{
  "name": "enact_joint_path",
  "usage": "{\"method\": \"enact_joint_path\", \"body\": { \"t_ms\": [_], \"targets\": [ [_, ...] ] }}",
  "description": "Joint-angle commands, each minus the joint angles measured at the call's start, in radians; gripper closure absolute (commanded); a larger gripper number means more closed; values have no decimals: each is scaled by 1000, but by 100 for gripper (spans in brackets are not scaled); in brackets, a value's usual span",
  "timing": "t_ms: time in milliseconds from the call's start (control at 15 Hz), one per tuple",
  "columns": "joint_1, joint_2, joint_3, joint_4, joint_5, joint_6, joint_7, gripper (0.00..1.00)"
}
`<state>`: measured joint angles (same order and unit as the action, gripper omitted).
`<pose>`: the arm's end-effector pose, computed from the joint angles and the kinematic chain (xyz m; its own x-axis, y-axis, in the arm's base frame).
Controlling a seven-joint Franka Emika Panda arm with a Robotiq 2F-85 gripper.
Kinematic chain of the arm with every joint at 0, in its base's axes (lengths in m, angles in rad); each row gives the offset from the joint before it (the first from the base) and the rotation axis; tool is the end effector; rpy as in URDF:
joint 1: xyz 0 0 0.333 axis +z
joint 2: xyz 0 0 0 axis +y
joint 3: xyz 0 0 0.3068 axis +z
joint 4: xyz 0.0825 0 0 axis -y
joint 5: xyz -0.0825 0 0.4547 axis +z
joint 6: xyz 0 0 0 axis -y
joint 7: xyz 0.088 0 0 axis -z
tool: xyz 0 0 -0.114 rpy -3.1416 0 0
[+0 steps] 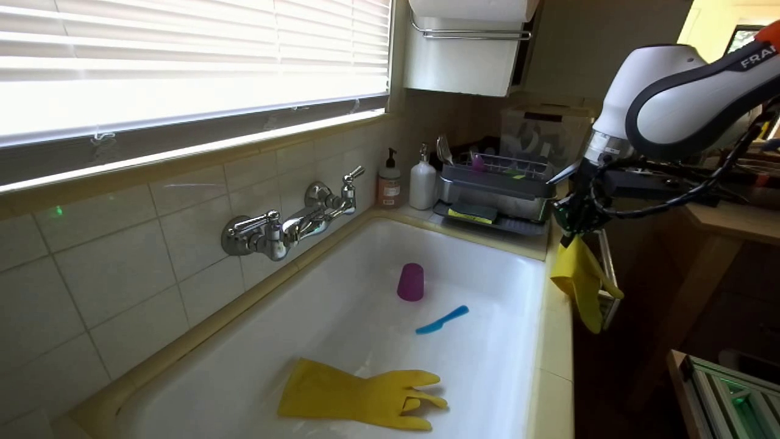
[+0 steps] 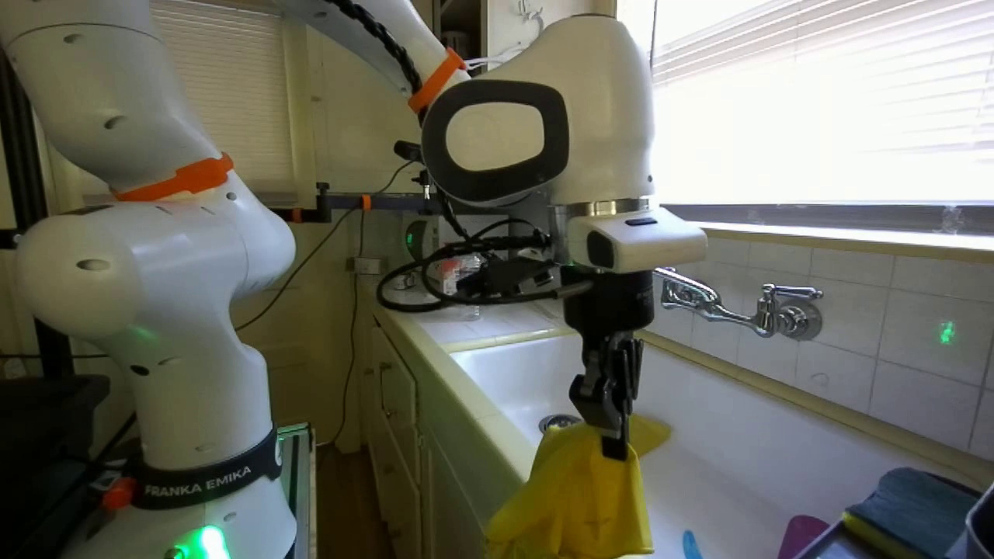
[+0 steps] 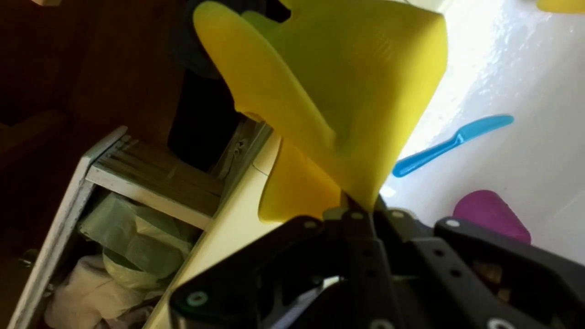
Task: Remove the right glove from the sink
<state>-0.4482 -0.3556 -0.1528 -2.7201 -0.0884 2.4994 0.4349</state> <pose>0.3756 -0.2488 0.2802 0.5645 -0.8161 0.1235 -0.8181 -0.5731 -0.0477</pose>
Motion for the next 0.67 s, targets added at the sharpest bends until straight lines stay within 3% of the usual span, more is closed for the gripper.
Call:
{"method": "enact_joint_path", "body": {
  "t_ms": [0, 600],
  "targets": [
    [15, 32, -3, -1, 13, 109, 17, 100],
    [69, 71, -8, -16, 97, 290, -19, 100]
  ]
}}
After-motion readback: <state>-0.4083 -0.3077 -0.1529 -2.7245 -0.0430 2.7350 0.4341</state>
